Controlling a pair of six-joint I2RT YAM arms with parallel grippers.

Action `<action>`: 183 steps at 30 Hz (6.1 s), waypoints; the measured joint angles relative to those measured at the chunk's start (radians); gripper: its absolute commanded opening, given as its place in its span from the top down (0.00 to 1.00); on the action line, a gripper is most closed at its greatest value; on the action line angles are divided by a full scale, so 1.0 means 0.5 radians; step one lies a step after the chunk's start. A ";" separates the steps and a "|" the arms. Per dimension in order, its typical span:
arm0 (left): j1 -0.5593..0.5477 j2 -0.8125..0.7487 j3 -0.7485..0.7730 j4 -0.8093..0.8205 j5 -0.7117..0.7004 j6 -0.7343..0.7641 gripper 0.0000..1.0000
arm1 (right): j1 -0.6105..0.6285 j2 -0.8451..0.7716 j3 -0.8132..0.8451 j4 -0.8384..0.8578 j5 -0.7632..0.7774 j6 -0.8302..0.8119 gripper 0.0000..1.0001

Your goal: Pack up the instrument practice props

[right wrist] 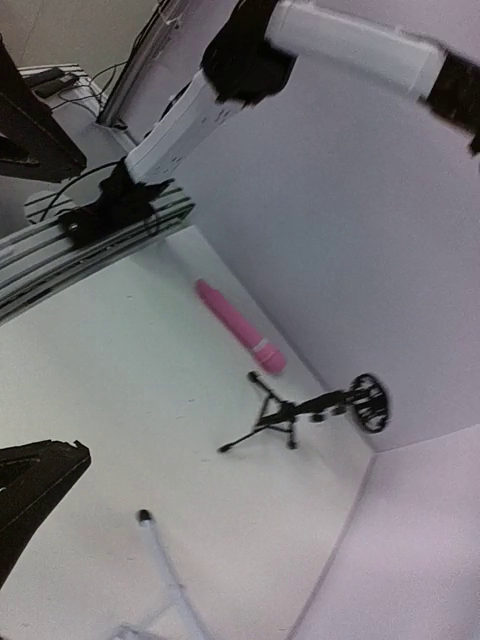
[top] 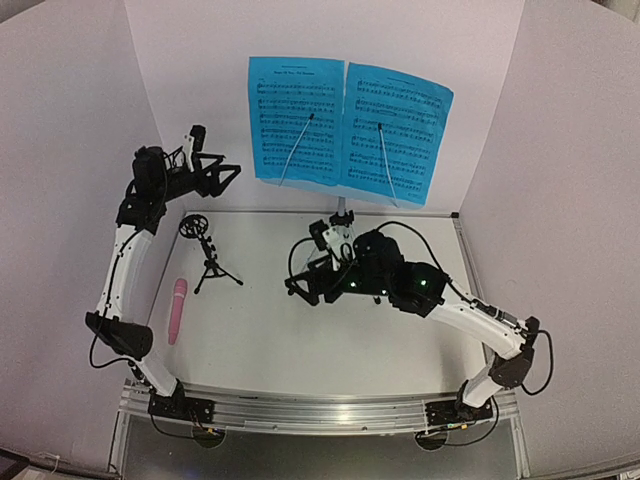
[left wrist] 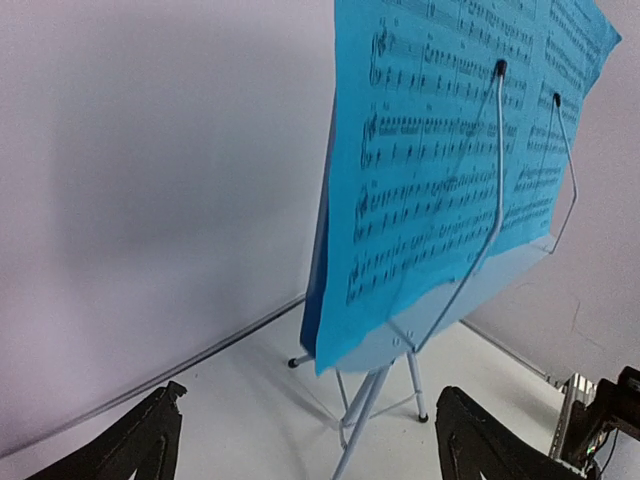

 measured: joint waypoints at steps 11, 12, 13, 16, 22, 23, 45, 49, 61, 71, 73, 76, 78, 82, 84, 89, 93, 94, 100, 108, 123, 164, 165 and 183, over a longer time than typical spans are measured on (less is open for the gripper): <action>-0.034 0.501 0.612 0.253 0.031 -0.232 0.13 | -0.066 0.385 1.078 0.229 0.688 -0.202 0.25; -0.034 0.533 0.633 0.310 0.060 -0.281 0.14 | -0.085 0.431 1.112 0.281 0.737 -0.213 0.26; -0.035 0.562 0.649 0.368 0.089 -0.328 0.15 | -0.103 0.496 1.161 0.342 0.784 -0.221 0.27; -0.041 0.627 0.668 0.517 0.168 -0.442 0.16 | -0.164 0.729 1.318 0.521 0.876 -0.240 0.32; -0.075 0.657 0.669 0.654 0.223 -0.563 0.28 | -0.228 1.106 1.521 0.825 0.907 -0.285 0.42; -0.084 0.657 0.669 0.667 0.229 -0.565 0.31 | -0.230 1.134 1.517 0.882 0.909 -0.287 0.43; -0.168 0.657 0.669 0.678 0.176 -0.497 0.70 | -0.245 1.298 1.606 1.372 0.966 -0.249 0.60; -0.176 0.657 0.669 0.678 0.165 -0.495 0.70 | -0.252 1.302 1.613 1.382 0.968 -0.242 0.61; -0.209 0.676 0.669 0.679 0.125 -0.450 0.78 | -0.299 1.395 1.667 1.398 0.939 -0.205 0.85; -0.208 0.676 0.669 0.678 0.099 -0.438 0.98 | -0.309 1.411 1.668 1.404 0.866 -0.188 0.96; -0.211 0.676 0.669 0.677 0.100 -0.437 1.00 | -0.309 1.411 1.666 1.405 0.860 -0.190 0.98; -0.222 0.676 0.669 0.677 0.101 -0.443 1.00 | -0.314 1.408 1.632 1.451 0.847 -0.196 1.00; -0.225 0.676 0.669 0.678 0.101 -0.444 1.00 | -0.316 1.400 1.590 1.503 0.837 -0.203 1.00; -0.230 0.676 0.669 0.678 0.088 -0.444 1.00 | -0.322 1.389 1.541 1.573 0.801 -0.219 1.00; -0.230 0.675 0.668 0.677 0.064 -0.445 1.00 | -0.324 1.383 1.521 1.598 0.790 -0.222 1.00; -0.221 0.636 0.624 0.671 -0.045 -0.448 1.00 | -0.327 1.364 1.471 1.647 0.781 -0.222 1.00; -0.202 0.576 0.621 0.637 -0.141 -0.413 1.00 | -0.329 1.354 1.449 1.662 0.778 -0.221 1.00; -0.193 0.554 0.621 0.619 -0.167 -0.399 1.00 | -0.329 1.347 1.438 1.663 0.778 -0.221 1.00; -0.097 0.357 0.567 0.497 -0.316 -0.347 1.00 | -0.330 1.328 1.406 1.673 0.770 -0.219 1.00; 0.103 -0.014 0.321 0.114 -0.468 -0.373 1.00 | -0.331 1.286 1.337 1.689 0.756 -0.211 1.00; 0.199 -0.764 -0.752 -0.545 -0.421 -0.575 1.00 | -0.331 1.238 1.257 1.680 0.686 -0.175 0.74; 0.310 -0.324 -2.432 -0.736 -0.656 -0.761 1.00 | -0.296 0.952 0.876 1.595 0.570 -0.247 0.34; 0.313 -0.302 -2.432 -0.735 -0.666 -0.760 1.00 | -0.296 0.946 0.865 1.592 0.570 -0.249 0.34; 0.313 -0.053 -2.313 -0.757 -0.790 -0.730 0.87 | -0.296 0.901 0.812 1.591 0.568 -0.266 0.34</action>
